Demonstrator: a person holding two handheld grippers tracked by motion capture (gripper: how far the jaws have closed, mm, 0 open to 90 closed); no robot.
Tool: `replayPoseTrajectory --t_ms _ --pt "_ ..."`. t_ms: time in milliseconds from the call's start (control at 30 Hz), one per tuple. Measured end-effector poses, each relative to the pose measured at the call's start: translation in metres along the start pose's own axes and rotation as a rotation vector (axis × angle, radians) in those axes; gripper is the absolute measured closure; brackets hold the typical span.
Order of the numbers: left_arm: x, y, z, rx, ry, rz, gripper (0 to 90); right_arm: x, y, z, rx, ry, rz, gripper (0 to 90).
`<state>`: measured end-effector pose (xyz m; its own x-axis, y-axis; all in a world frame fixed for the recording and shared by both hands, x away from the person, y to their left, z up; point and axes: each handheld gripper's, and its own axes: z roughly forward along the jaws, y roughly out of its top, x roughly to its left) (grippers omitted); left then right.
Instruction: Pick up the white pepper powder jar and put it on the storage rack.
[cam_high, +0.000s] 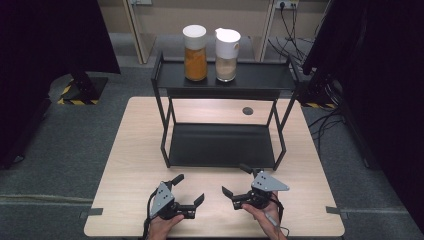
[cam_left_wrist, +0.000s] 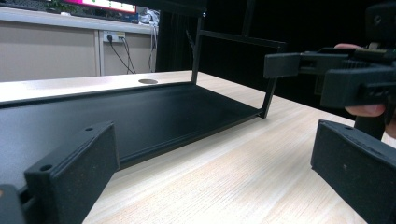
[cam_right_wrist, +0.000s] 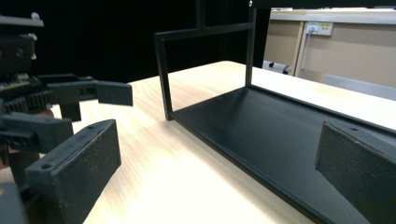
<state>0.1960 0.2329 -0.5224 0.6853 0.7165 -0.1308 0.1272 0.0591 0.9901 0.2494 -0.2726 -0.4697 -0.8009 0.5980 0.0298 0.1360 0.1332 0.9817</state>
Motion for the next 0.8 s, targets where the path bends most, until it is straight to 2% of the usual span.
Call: replayPoseTrajectory --t_ms 233,533,800 --pt "-0.0002 0.0000 -0.0001 -0.002 0.004 -0.002 0.1 -0.0022 -0.0057 0.0023 0.021 0.000 0.012 0.5" --pt "-0.0014 -0.0005 -0.0028 -0.009 0.004 0.004 0.1 0.0003 -0.0061 0.0030 0.027 -0.002 0.004 0.5" --pt "-0.0016 -0.0009 -0.0023 -0.005 0.003 0.003 0.2 -0.0019 -0.0081 0.0031 0.031 -0.003 0.019 0.5"
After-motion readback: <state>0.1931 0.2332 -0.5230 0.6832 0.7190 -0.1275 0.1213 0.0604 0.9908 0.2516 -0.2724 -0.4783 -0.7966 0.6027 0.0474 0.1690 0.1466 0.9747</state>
